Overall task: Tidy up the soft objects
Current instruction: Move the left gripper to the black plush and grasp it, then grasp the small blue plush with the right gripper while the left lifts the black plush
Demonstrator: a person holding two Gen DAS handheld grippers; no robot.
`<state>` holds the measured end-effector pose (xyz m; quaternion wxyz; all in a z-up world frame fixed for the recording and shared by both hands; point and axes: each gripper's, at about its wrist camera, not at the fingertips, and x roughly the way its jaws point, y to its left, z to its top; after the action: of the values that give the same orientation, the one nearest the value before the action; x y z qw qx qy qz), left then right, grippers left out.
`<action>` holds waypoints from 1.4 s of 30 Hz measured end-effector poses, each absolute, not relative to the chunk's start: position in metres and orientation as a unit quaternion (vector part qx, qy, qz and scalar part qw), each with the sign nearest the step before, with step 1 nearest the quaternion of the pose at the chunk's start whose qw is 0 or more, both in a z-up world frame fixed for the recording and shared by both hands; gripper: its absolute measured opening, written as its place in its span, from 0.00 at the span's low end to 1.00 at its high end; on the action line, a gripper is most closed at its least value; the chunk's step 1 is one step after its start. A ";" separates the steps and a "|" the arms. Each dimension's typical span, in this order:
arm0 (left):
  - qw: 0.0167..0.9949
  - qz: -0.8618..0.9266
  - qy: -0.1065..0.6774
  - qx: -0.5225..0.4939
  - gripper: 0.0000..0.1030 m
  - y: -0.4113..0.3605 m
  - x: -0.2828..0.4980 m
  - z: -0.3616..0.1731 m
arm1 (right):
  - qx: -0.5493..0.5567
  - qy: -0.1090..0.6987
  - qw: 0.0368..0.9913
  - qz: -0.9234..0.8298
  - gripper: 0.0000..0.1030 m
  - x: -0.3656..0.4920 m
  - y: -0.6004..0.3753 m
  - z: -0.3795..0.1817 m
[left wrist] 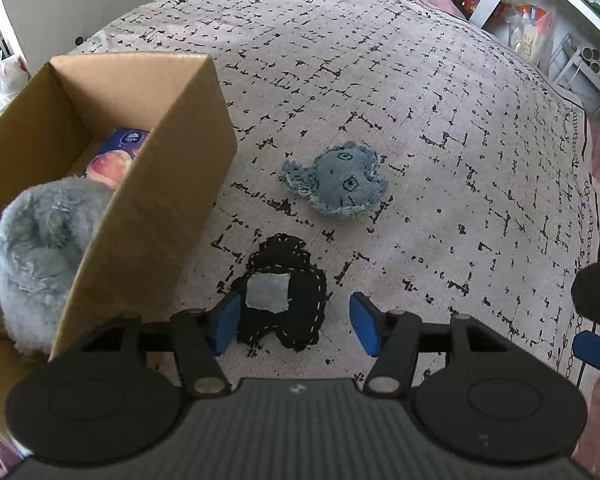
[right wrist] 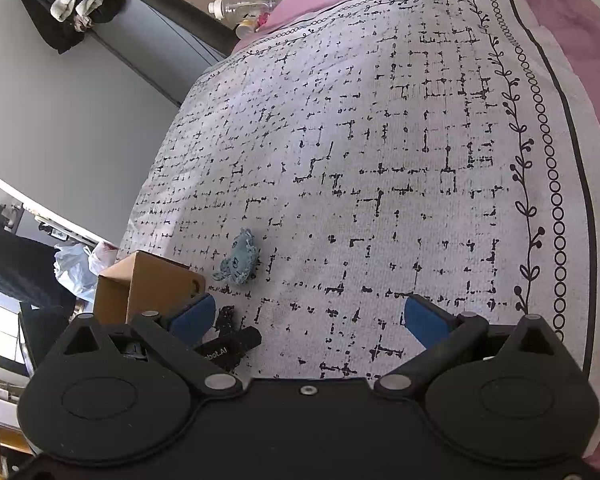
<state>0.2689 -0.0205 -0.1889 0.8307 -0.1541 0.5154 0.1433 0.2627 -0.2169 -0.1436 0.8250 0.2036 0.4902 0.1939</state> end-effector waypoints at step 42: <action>0.871 0.108 0.429 -0.213 0.29 0.032 0.270 -0.110 | 0.243 0.501 0.797 0.232 0.69 0.320 -0.133 -0.189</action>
<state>0.2702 0.0322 -0.1100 0.8714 -0.2129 0.4285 0.1079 0.3204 -0.1331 -0.1886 0.7974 0.2428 0.5012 0.2323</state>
